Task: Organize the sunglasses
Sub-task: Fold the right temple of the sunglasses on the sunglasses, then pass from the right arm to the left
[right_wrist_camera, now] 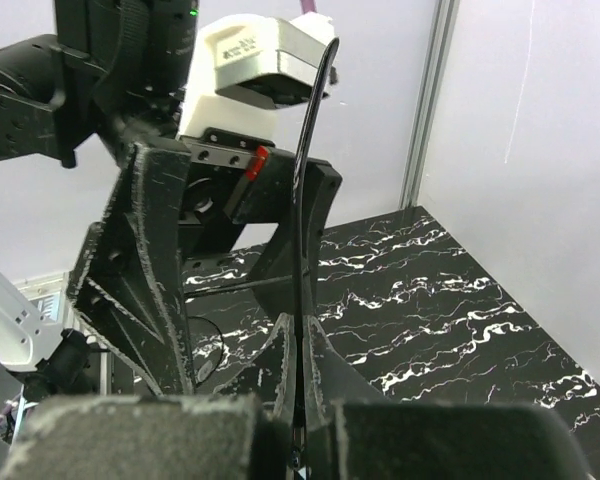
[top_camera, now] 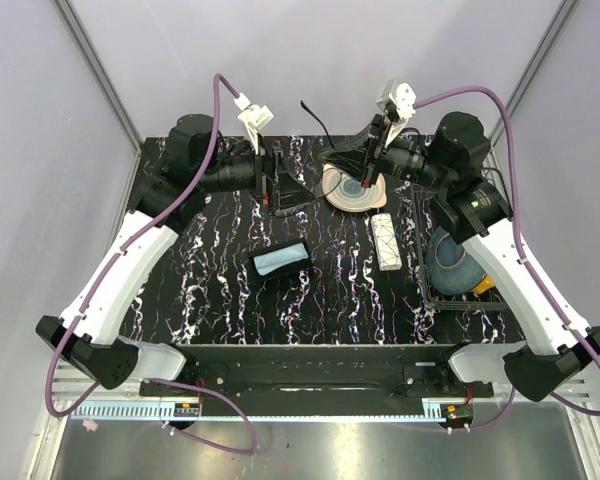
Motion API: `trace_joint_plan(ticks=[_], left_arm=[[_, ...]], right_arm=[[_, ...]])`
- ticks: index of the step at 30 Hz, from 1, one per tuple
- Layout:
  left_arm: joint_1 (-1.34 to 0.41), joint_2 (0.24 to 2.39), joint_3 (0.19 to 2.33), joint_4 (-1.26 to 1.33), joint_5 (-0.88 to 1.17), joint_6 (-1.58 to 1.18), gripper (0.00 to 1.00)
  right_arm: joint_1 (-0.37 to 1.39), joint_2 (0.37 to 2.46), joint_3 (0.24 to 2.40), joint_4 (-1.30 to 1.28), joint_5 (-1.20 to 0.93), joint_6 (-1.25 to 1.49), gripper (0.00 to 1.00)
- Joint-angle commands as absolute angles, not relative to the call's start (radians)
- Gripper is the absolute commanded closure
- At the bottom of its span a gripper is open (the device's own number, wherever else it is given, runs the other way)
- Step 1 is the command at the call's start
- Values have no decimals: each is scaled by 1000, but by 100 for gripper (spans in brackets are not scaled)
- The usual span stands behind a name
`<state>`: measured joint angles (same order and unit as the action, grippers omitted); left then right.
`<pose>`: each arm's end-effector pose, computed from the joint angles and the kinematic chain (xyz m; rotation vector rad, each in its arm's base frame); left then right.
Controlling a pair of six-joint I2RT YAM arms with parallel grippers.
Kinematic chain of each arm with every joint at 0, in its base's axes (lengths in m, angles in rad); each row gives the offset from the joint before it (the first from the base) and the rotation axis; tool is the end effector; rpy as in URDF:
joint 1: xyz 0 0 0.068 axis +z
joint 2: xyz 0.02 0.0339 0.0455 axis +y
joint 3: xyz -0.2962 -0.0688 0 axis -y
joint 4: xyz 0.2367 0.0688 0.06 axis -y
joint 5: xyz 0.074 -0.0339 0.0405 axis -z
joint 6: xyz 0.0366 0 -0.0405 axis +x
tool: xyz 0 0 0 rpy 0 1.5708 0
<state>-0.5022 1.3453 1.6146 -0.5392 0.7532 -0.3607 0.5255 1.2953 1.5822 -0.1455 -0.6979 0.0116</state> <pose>0.2185 -0.1486 0.4962 0.6978 1.8369 -1.2747 0.2049 0.1460 0.5374 -0.9324 1.2164 0.9280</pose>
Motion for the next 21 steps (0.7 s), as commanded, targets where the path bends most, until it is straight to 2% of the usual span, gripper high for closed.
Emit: trace_joint_plan(ticks=[1, 8, 11, 12, 15, 17, 21], left_arm=[[-497, 1275, 1707, -581, 629, -279, 1], [-489, 1200, 1732, -615, 490, -310, 1], [-486, 1183, 1767, -701, 262, -362, 1], [-486, 1181, 1785, -733, 100, -402, 1], [-486, 1183, 1845, -866, -154, -519, 1], [-486, 1166, 1830, -874, -187, -569, 1], [-488, 1135, 1752, -792, -160, -679, 1]], right_arm=[[535, 1281, 1562, -69, -672, -24, 100], [535, 1266, 1517, 34, -663, -6, 100], [535, 1273, 1519, 66, -603, 24, 100], [540, 1276, 1526, 69, -515, 28, 100], [557, 1307, 1564, 51, -274, 44, 100], [595, 1347, 1595, 26, -102, 38, 100], [664, 1411, 1653, 31, 105, 26, 100]])
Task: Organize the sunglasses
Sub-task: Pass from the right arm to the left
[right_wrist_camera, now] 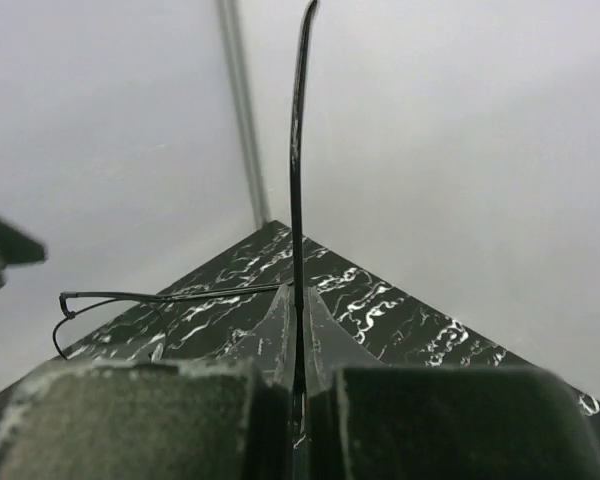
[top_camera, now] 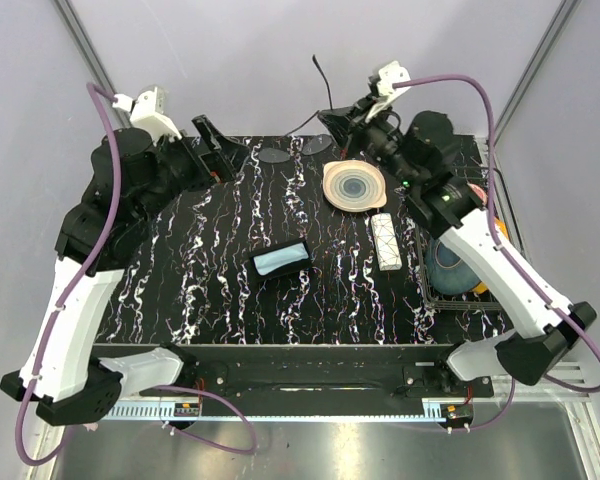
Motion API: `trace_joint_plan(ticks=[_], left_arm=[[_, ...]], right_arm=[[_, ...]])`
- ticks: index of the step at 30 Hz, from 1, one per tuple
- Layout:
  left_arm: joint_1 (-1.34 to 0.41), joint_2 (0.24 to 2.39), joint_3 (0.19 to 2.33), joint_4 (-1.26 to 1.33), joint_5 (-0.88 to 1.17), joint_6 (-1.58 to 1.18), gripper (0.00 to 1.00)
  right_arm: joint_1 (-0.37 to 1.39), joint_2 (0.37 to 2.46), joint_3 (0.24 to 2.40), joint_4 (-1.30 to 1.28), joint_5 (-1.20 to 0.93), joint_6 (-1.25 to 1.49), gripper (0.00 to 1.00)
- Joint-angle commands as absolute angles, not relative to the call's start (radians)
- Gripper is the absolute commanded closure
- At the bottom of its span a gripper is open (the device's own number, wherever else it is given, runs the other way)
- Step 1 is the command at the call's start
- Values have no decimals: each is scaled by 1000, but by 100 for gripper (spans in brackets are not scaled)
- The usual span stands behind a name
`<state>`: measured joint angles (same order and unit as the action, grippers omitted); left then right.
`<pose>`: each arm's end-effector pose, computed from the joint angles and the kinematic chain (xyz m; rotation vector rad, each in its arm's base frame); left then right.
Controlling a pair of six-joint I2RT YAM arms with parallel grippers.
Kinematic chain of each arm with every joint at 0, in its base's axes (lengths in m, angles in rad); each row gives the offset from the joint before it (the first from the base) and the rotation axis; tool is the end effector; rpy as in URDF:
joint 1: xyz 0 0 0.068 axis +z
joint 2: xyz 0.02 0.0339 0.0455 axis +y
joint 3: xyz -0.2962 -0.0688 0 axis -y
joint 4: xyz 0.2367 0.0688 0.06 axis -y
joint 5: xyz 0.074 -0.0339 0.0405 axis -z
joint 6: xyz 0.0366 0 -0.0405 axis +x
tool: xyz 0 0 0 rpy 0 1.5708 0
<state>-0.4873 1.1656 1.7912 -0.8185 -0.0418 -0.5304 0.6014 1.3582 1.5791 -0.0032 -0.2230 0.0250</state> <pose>0.1496 -0.0775 0.5518 -0.0704 1.8157 -0.6958 0.2283 0.1665 0.5371 -0.5757 1.2662 0.6753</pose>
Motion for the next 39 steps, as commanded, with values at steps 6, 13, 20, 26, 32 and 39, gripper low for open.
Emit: trace_joint_plan(ticks=[6, 13, 20, 26, 32, 39], left_arm=[[-502, 1118, 1611, -631, -190, -854, 1], [-514, 1177, 1612, -540, -261, -959, 13], [-522, 1265, 1632, -473, -262, -1006, 33], [-531, 1284, 1620, -457, -252, -1034, 42], [-531, 1285, 1614, -436, -252, -1058, 60], [-532, 1298, 1600, -439, -239, -1083, 61]], right_arm=[[768, 1525, 1772, 5, 369, 5, 100], [841, 1612, 1844, -38, 555, -23, 100], [899, 1637, 1865, -9, 641, -58, 100], [910, 1657, 1873, -11, 653, -57, 100], [914, 1670, 1878, -9, 664, -60, 100], [923, 1687, 1881, 44, 678, -66, 100]])
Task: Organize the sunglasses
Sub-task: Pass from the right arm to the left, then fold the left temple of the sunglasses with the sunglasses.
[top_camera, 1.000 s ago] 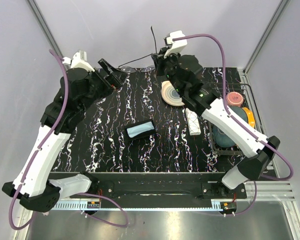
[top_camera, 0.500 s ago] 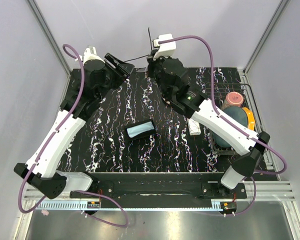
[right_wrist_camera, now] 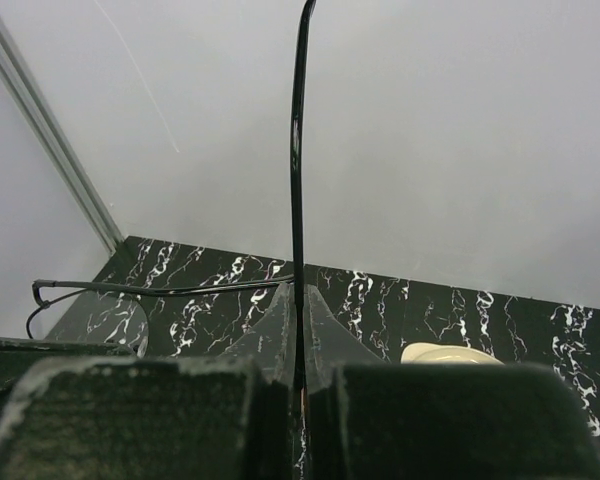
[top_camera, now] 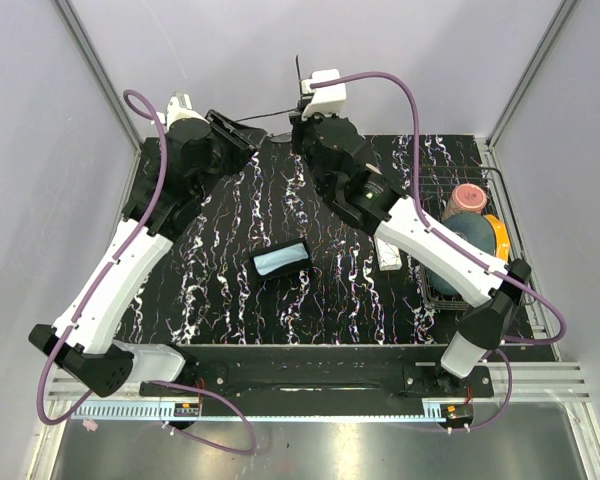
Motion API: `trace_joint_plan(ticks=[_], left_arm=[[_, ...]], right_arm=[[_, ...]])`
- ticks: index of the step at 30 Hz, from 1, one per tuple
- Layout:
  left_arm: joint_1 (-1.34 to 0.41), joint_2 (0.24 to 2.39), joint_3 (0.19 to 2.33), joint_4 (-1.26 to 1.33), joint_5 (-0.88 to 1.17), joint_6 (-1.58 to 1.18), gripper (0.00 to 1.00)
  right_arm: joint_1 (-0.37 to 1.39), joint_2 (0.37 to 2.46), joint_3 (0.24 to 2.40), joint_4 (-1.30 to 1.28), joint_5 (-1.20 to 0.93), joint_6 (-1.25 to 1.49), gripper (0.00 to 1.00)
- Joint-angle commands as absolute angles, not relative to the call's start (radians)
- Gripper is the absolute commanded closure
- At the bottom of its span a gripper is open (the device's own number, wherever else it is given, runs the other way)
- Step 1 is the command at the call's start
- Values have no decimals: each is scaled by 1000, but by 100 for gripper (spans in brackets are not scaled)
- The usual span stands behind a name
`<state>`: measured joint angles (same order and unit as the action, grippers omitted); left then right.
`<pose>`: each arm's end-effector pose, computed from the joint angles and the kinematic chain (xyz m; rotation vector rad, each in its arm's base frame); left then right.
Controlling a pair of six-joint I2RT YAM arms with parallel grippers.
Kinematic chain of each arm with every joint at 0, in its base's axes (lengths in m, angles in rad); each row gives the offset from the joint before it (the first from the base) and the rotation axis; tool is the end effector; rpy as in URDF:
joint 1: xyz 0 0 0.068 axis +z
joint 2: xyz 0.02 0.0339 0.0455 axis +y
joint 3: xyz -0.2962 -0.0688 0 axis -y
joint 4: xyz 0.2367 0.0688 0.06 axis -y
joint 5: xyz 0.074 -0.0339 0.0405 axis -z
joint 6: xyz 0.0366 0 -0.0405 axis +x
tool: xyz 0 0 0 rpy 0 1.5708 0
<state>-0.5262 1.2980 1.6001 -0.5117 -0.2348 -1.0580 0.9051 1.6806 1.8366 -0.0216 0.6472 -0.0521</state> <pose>0.2252 -0.1210 0.5037 -0.6614 1.7514 -0.9197 0.2516 0.2846 0.5178 -0.1643 1.4586 0.2303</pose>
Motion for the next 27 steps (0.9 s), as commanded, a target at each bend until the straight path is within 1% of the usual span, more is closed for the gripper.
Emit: trace_joint_plan(ticks=[1, 3, 6, 7, 8, 13, 14, 15, 16, 17, 18, 21, 22, 24, 25, 27], left_arm=[[-532, 1301, 1600, -437, -238, -1083, 62], [-532, 1305, 1605, -437, -236, -1088, 64], [-532, 1310, 1609, -439, -238, -1095, 74], [-532, 1316, 1609, -437, -238, -1097, 79], [-532, 1318, 1614, -439, -236, -1098, 82], [-532, 1336, 1635, -449, -238, -1095, 91], [-531, 1338, 1640, -451, -244, -1089, 95], [-531, 1341, 1644, -453, -247, -1085, 99], [-532, 1344, 1649, -456, -253, -1077, 100], [-531, 1345, 1660, -457, -255, -1053, 100], [-531, 1350, 1666, -463, -259, -1034, 100], [-529, 1348, 1675, -474, -279, -967, 100], [-526, 1348, 1675, -483, -290, -954, 100], [-519, 1342, 1666, -494, -302, -917, 100], [-509, 1336, 1658, -500, -311, -911, 100], [-496, 1313, 1634, -483, -316, -887, 100]], right_arm=[[926, 1687, 1881, 44, 677, -63, 100], [928, 1692, 1881, 46, 676, -61, 100], [931, 1697, 1881, 44, 681, -60, 100], [934, 1697, 1881, 44, 684, -57, 100], [934, 1698, 1882, 41, 683, -57, 100], [937, 1700, 1884, 17, 673, -45, 100], [937, 1700, 1890, 5, 667, -38, 100], [939, 1698, 1894, -27, 652, -32, 98], [937, 1695, 1899, -44, 640, -22, 92], [937, 1690, 1904, -82, 621, -17, 84], [937, 1677, 1905, -101, 609, -18, 65], [936, 1634, 1914, -173, 548, -14, 40], [936, 1620, 1917, -213, 502, -6, 29], [936, 1585, 1931, -254, 468, 26, 21], [934, 1572, 1934, -285, 445, 31, 14], [933, 1525, 1925, -305, 427, 35, 9]])
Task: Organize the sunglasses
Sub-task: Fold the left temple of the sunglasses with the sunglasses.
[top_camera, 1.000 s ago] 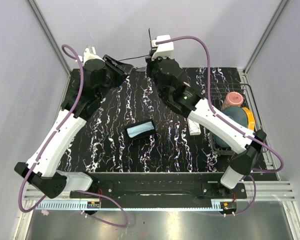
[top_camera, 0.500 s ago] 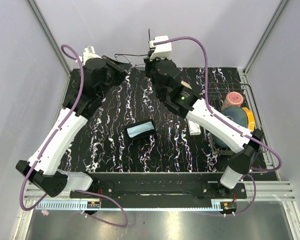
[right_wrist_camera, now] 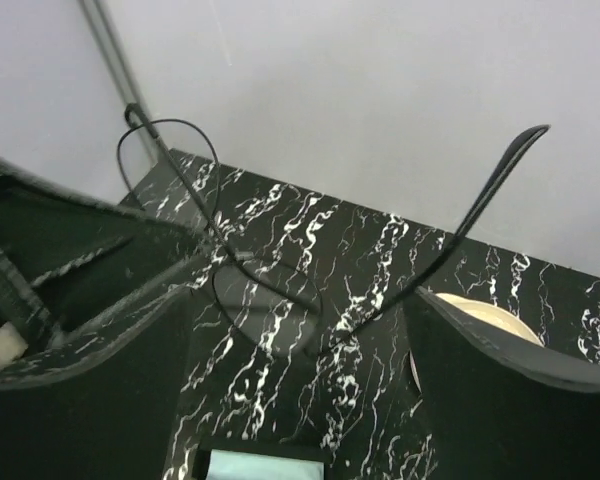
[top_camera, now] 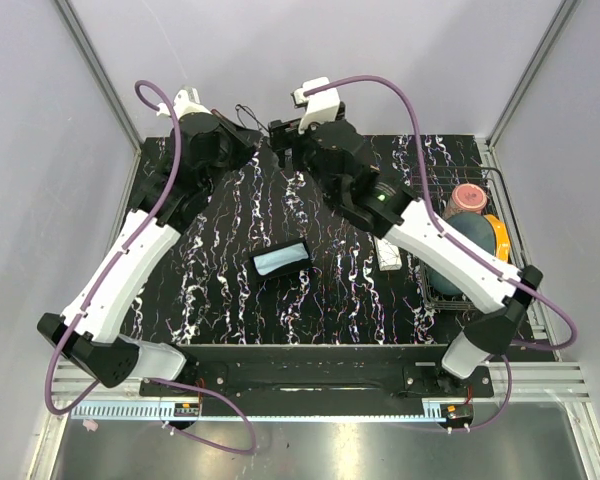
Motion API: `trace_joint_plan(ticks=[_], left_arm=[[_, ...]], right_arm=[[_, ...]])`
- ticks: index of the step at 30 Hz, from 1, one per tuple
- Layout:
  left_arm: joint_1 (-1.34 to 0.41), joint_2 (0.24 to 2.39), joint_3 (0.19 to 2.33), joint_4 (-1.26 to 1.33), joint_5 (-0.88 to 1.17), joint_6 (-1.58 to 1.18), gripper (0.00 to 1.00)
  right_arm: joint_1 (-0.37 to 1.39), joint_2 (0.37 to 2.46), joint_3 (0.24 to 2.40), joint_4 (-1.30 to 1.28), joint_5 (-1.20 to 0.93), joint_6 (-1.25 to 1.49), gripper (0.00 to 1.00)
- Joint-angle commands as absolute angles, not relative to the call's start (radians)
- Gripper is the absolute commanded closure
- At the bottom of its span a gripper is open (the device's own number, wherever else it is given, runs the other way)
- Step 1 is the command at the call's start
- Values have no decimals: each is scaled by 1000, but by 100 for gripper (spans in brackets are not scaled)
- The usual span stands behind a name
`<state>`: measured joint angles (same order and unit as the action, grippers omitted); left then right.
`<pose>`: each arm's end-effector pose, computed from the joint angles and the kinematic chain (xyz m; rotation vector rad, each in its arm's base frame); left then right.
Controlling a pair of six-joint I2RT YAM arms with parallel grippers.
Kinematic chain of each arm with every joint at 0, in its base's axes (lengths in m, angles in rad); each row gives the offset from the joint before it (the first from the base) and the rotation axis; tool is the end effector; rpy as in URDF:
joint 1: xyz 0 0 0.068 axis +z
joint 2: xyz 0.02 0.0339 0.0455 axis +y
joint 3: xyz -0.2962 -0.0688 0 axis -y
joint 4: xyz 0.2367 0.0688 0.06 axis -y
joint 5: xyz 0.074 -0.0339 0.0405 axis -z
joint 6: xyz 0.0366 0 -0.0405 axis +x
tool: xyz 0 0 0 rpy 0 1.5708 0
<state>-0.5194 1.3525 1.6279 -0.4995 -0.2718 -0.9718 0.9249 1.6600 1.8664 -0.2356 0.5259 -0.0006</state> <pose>0.2426 -0.1274 0.5005 -0.6123 1.7599 -0.8164 0.2382 0.2855 0.5127 -0.3297 1.5698 0.2981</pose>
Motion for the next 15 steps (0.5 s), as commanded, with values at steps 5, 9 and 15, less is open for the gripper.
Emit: trace_joint_plan(ticks=[5, 9, 15], left_arm=[[-408, 1298, 1637, -491, -191, -809, 100], [-322, 1278, 1638, -499, -6, -749, 100], [-268, 1233, 1652, -525, 322, -585, 100]], right_arm=[[908, 1409, 1869, -314, 304, 5, 3], [841, 1338, 1835, -295, 195, -15, 5], [698, 1356, 1922, -365, 0, 116, 38]])
